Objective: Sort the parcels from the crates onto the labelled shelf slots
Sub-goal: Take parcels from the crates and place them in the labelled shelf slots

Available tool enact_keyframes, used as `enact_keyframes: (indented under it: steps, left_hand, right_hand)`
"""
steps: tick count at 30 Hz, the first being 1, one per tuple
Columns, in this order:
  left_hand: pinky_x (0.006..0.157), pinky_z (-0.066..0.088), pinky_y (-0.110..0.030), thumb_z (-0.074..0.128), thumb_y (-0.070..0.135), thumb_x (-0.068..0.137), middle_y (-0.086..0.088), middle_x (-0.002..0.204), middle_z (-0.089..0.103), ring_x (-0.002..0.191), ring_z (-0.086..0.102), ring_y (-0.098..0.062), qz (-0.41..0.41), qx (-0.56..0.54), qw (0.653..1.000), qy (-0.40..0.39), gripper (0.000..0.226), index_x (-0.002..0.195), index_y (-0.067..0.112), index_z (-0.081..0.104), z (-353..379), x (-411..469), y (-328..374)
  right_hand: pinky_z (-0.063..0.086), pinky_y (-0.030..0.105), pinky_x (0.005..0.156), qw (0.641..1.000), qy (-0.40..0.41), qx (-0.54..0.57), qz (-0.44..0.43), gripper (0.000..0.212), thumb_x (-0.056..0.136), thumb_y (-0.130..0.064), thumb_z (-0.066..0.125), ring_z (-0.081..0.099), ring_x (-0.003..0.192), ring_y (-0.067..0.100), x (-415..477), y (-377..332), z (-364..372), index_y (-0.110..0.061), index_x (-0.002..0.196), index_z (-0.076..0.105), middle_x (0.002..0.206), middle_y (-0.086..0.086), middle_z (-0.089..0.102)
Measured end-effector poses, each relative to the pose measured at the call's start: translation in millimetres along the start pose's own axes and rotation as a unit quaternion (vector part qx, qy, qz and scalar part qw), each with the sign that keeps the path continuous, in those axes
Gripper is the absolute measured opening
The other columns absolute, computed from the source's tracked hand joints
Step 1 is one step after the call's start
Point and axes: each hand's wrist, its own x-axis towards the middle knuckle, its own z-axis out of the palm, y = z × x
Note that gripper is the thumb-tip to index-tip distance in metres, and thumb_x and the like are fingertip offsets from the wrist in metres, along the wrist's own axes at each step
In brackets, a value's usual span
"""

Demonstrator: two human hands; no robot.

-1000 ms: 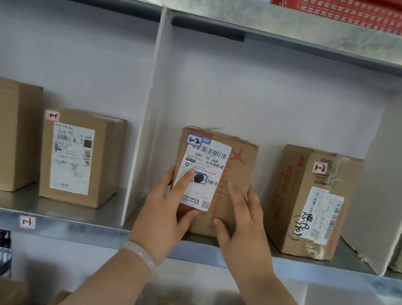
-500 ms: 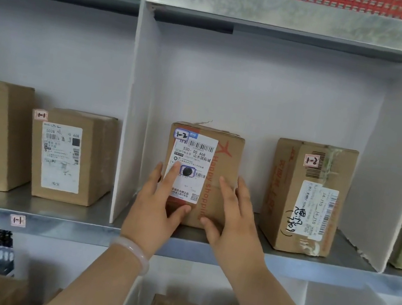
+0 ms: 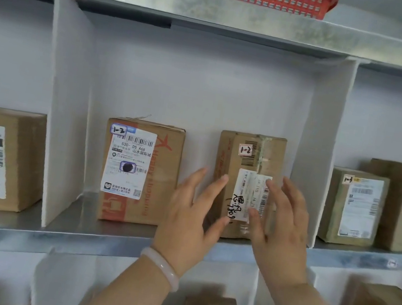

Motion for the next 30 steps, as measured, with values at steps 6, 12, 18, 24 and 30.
enact_keyframes:
  steps: [6, 12, 18, 24, 30]
  left_hand:
    - [0.113, 0.034, -0.034, 0.075, 0.033, 0.085, -0.001, 0.162, 0.009, 0.143, 0.032, -0.023, -0.050, -0.031, 0.997, -0.042, 0.082, 0.148, 0.049, 0.024, 38.0, 8.0, 1.0]
    - [0.105, 0.046, -0.031, 0.076, 0.016, 0.083, 0.002, 0.155, 0.028, 0.130, 0.044, -0.015, -0.062, -0.041, 0.995, -0.067, 0.089, 0.152, 0.039, 0.026, 52.8, 13.3, -5.3]
    - [0.105, 0.047, -0.032, 0.071, 0.009, 0.087, 0.005, 0.158, 0.023, 0.128, 0.046, -0.012, -0.096, -0.035, 0.990, -0.094, 0.094, 0.151, 0.047, 0.013, 60.1, 18.2, -9.8]
    - [0.108, 0.045, -0.040, 0.070, 0.011, 0.088, 0.009, 0.160, 0.015, 0.135, 0.041, -0.017, -0.113, -0.030, 0.987, -0.109, 0.098, 0.151, 0.051, 0.007, 64.0, 17.4, -12.6]
    - [0.120, 0.019, -0.036, 0.073, 0.024, 0.088, 0.007, 0.164, -0.008, 0.151, 0.008, -0.022, -0.101, -0.038, 0.990, -0.092, 0.105, 0.143, 0.060, -0.009, 55.0, 10.2, -6.2]
  right_hand:
    - [0.037, 0.029, 0.098, 0.989, -0.127, 0.027, 0.068, 0.068, 0.092, -0.030, 0.061, 0.026, 0.134, -0.001, -6.5, 32.2, 2.1, -0.045, 0.146, 0.021, 0.156, -0.001, 0.023]
    - [0.029, -0.004, 0.089, 0.982, -0.173, 0.052, 0.060, 0.074, 0.090, -0.012, 0.065, 0.027, 0.120, -0.026, -6.3, 45.4, 16.5, -0.046, 0.144, 0.029, 0.149, -0.008, 0.035]
    - [0.023, -0.008, 0.091, 0.976, -0.200, 0.062, 0.064, 0.078, 0.087, -0.011, 0.068, 0.021, 0.122, -0.029, -2.4, 54.8, 28.5, -0.045, 0.146, 0.029, 0.152, -0.013, 0.031]
    - [0.030, 0.001, 0.098, 0.971, -0.225, 0.042, 0.061, 0.086, 0.089, -0.016, 0.067, 0.016, 0.122, -0.030, -0.8, 54.8, 27.4, -0.058, 0.143, 0.014, 0.155, -0.014, 0.025]
    - [0.028, 0.027, 0.106, 0.977, -0.200, -0.009, 0.074, 0.081, 0.090, -0.035, 0.064, 0.018, 0.141, -0.001, -2.8, 26.8, -5.0, -0.053, 0.146, 0.008, 0.158, -0.015, 0.018]
